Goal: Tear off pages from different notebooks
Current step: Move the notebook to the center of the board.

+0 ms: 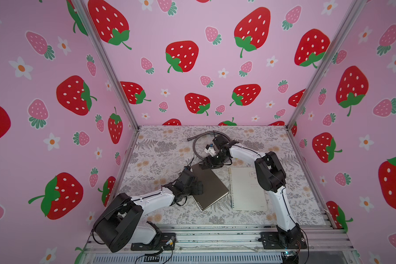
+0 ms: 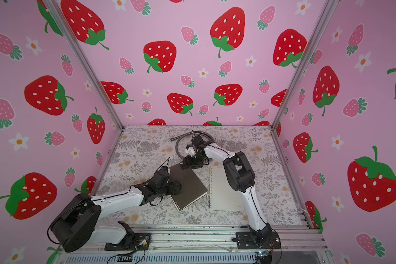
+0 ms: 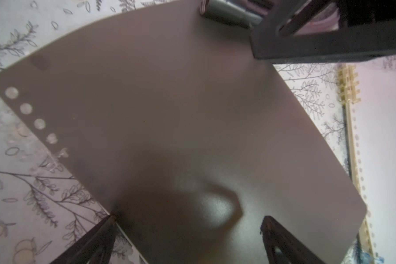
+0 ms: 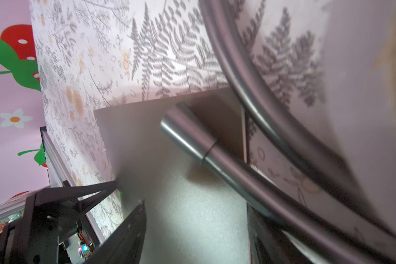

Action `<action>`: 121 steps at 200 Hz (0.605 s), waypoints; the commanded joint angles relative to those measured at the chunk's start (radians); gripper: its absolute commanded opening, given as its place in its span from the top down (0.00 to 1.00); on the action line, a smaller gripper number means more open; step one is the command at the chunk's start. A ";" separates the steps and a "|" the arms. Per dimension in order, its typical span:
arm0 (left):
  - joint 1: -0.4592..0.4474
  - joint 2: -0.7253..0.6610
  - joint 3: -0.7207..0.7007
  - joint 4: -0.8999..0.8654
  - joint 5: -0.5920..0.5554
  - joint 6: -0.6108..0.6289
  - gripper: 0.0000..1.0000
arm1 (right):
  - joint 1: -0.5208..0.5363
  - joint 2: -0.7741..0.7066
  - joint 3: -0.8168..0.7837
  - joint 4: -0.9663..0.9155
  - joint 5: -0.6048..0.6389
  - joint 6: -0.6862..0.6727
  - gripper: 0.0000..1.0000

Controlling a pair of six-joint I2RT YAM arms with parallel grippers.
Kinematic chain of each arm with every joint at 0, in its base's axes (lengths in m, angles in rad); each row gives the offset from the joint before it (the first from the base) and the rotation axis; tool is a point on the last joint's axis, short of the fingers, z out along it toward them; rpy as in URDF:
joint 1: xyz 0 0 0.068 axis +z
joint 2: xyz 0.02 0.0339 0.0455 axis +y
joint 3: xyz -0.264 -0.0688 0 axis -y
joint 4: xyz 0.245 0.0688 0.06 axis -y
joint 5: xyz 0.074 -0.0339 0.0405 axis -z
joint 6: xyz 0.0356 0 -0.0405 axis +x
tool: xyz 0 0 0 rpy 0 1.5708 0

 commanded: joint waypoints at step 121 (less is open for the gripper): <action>0.161 0.171 0.661 -0.361 -0.121 0.082 0.00 | -0.117 -0.102 -0.065 -0.155 -0.087 -0.151 0.29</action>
